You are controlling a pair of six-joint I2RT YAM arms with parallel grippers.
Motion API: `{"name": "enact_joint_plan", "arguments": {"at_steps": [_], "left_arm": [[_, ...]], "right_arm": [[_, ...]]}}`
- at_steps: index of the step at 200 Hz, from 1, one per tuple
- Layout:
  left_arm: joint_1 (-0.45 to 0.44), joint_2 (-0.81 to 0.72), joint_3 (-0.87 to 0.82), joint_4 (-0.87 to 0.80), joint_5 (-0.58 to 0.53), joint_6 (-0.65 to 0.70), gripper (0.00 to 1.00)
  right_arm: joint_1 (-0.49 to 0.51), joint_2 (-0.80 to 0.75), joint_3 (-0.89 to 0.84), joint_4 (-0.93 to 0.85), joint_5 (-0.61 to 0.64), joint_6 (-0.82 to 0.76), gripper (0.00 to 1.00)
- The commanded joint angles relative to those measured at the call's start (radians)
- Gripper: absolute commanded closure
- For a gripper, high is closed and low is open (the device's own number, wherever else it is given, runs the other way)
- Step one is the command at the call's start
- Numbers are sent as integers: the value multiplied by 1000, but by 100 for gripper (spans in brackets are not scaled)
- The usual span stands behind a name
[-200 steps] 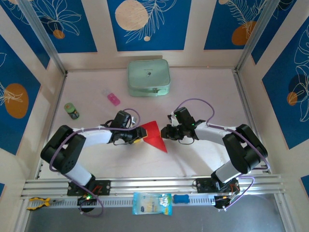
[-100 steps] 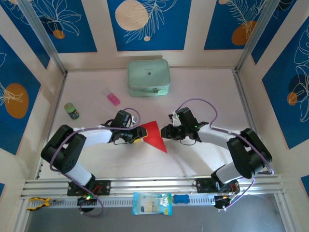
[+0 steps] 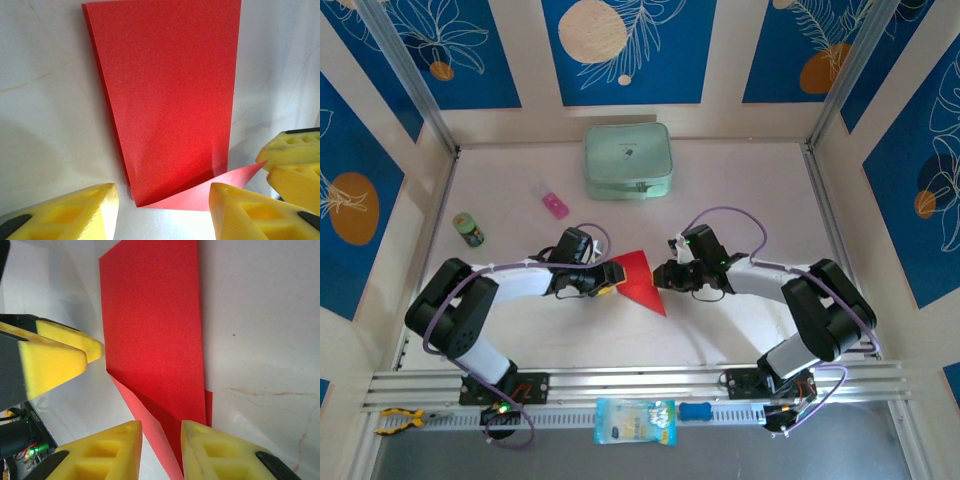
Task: Fold a paper plane with a square sheet of paper (pick it up from the middle)
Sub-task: Fourth fold the wing at the center of the table.
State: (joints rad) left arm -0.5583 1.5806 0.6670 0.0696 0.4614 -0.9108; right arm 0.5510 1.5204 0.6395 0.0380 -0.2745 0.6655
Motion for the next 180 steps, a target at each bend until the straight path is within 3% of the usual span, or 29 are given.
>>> {"name": "enact_joint_plan", "arguments": {"at_steps": [1,49,180], "left_arm": [[11,21,28,1,26,3,49],[10,27,29,2,27,1,50],[11,63,62,41,48,-19,50]], "right_arm": [[-8,21,16,9,-32,-10,79],[-22,17,0,31,-45,-7,89],[-52,12,-49,86,-68,13,90]]}}
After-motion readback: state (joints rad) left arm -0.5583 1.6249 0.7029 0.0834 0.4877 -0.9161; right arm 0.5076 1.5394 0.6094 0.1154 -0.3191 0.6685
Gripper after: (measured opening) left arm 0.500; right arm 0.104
